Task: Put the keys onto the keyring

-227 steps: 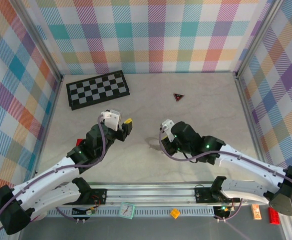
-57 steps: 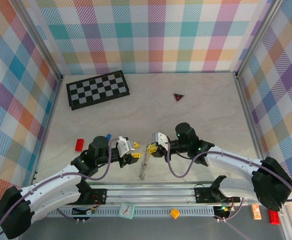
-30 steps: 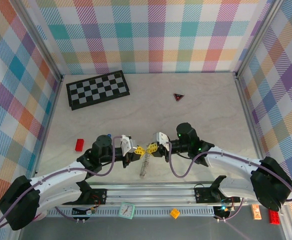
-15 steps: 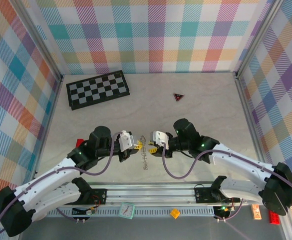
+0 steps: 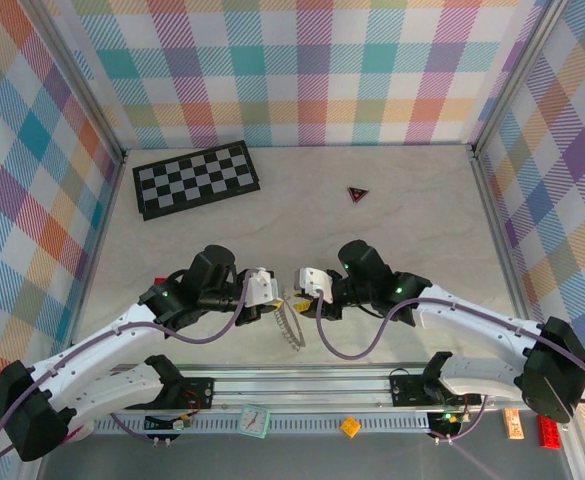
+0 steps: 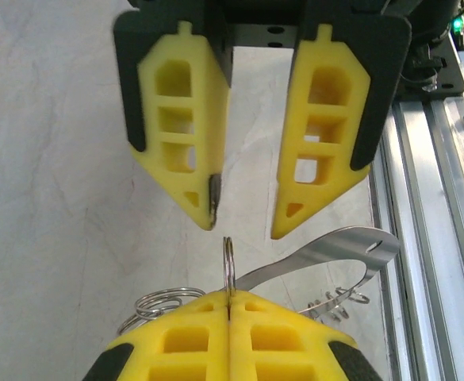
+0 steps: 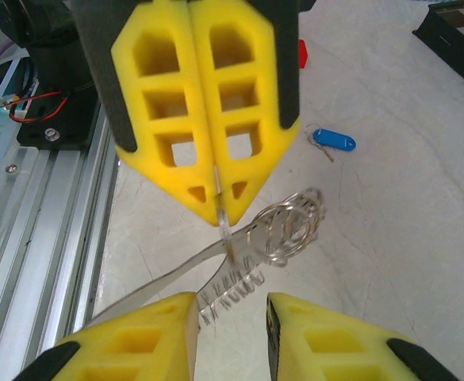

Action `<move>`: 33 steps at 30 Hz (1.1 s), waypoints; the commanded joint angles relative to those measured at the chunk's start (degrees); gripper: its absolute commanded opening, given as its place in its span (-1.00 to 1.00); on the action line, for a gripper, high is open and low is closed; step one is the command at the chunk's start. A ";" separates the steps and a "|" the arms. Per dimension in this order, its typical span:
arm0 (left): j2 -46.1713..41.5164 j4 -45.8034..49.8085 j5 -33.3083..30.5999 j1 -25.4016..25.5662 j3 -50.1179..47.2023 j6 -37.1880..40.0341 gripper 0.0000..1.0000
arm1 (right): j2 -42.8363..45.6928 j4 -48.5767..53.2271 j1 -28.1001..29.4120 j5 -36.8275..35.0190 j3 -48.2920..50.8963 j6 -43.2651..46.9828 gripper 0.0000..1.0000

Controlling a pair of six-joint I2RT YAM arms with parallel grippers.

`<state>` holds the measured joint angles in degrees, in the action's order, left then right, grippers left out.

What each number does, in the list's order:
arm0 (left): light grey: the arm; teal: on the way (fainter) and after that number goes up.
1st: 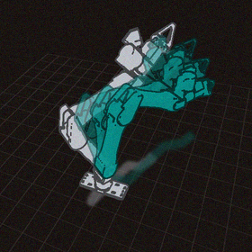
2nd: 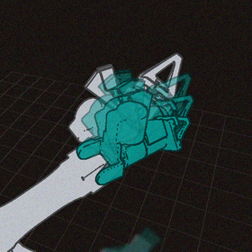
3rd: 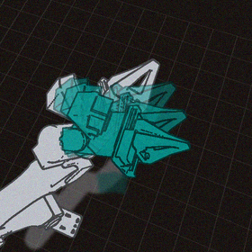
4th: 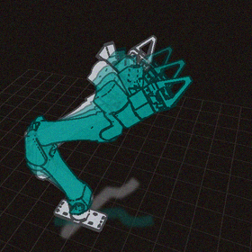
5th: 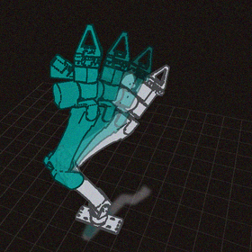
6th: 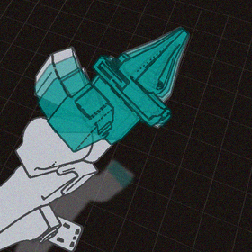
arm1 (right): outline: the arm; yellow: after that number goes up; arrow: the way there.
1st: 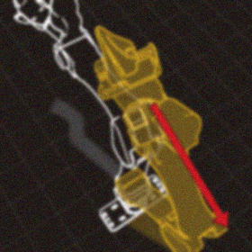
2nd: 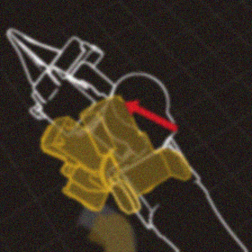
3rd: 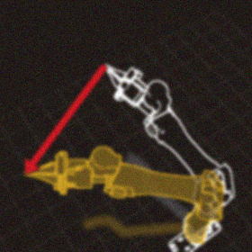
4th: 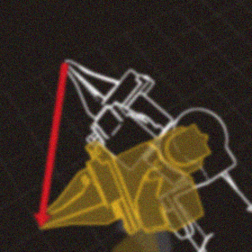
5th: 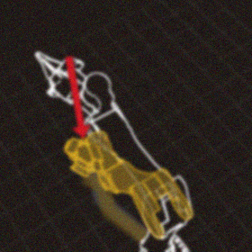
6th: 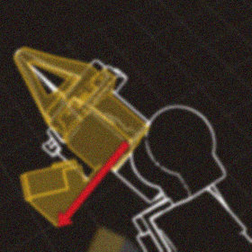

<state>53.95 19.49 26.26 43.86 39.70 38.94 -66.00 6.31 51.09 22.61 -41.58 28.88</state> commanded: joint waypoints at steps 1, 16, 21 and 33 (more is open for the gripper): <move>0.49 0.60 0.98 0.79 2.75 2.26 -1.00 | -0.62 -3.39 0.68 2.47 -0.92 -1.41 -0.43; 2.30 0.64 1.69 1.31 4.15 2.77 -1.00 | -2.82 -6.83 1.20 3.70 -0.38 -2.38 -0.94; -0.07 -6.50 0.60 0.69 0.08 -2.29 -0.51 | -1.45 -10.78 0.79 3.10 2.88 -2.53 -1.00; -8.97 -50.58 6.41 -5.18 -24.37 -27.60 -0.35 | 2.19 -26.02 -4.90 14.05 11.21 -9.79 -1.00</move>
<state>45.06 -16.14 29.74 38.89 17.12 18.63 -65.01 -12.56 46.81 31.55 -31.11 21.61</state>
